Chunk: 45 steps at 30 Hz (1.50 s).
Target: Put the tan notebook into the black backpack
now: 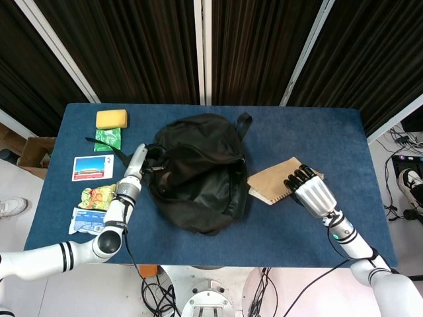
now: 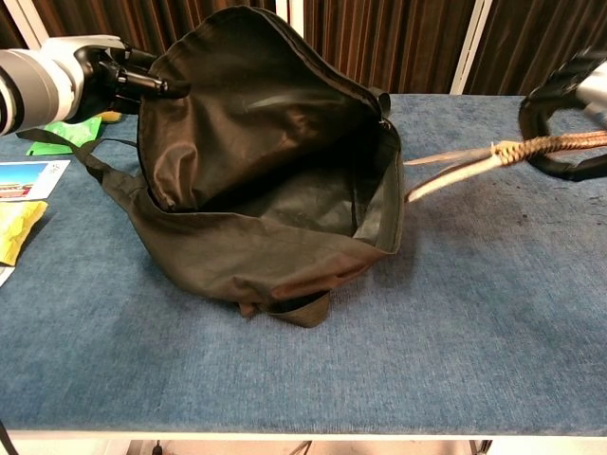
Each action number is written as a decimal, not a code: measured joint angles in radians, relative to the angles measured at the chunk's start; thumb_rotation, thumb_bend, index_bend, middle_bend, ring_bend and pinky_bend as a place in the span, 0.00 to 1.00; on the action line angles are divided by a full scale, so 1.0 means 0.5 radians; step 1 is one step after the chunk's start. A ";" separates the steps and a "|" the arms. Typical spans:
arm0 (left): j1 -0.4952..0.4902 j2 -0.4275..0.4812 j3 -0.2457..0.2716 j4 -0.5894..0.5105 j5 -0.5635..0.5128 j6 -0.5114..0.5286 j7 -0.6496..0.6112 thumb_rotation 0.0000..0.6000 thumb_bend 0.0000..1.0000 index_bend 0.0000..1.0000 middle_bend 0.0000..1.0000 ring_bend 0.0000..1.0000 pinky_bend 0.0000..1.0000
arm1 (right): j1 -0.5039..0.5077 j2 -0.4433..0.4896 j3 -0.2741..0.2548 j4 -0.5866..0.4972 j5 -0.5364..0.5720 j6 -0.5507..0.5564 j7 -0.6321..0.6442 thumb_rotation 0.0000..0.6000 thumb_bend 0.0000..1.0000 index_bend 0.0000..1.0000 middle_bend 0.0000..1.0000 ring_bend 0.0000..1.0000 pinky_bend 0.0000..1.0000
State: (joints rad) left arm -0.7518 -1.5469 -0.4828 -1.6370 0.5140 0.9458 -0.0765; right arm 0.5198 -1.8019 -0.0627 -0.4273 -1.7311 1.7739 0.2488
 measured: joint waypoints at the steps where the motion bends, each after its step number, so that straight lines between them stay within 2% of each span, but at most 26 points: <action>1: -0.009 0.008 -0.005 -0.010 -0.015 0.001 0.011 1.00 0.48 0.63 0.57 0.47 0.37 | 0.003 0.016 0.001 -0.017 -0.017 0.055 -0.005 1.00 0.63 0.92 0.70 0.48 0.44; 6: -0.047 0.054 -0.042 -0.057 -0.100 0.003 0.053 1.00 0.48 0.63 0.58 0.47 0.37 | 0.076 0.099 0.013 -0.182 -0.128 0.286 -0.080 1.00 0.63 0.94 0.70 0.49 0.45; 11: -0.089 0.097 -0.083 -0.081 -0.195 -0.014 0.075 1.00 0.48 0.63 0.58 0.47 0.37 | 0.179 0.157 0.019 -0.401 -0.228 0.334 -0.161 1.00 0.63 0.94 0.70 0.49 0.45; 18: -0.146 0.152 -0.119 -0.101 -0.293 -0.019 0.105 1.00 0.48 0.63 0.58 0.47 0.37 | 0.384 0.188 0.019 -0.714 -0.415 0.270 -0.303 1.00 0.63 0.94 0.71 0.50 0.46; 24: -0.159 0.196 -0.134 -0.133 -0.336 -0.023 0.093 1.00 0.48 0.63 0.58 0.47 0.37 | 0.538 0.108 0.041 -0.797 -0.486 0.105 -0.324 1.00 0.63 0.94 0.71 0.50 0.46; 32: -0.158 0.237 -0.128 -0.173 -0.328 -0.025 0.070 1.00 0.48 0.63 0.58 0.47 0.37 | 0.655 -0.079 0.079 -0.707 -0.486 -0.071 -0.235 1.00 0.63 0.94 0.71 0.50 0.48; 45: -0.086 0.352 -0.107 -0.322 -0.200 -0.034 -0.020 1.00 0.48 0.63 0.58 0.47 0.37 | 0.748 -0.373 0.134 -0.204 -0.291 -0.428 0.023 1.00 0.62 0.94 0.71 0.50 0.49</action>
State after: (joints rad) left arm -0.7949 -1.3710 -0.5364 -1.7980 0.4140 0.9289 -0.0864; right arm 0.8938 -1.9886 0.0042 -0.5294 -1.8764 1.5599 0.2603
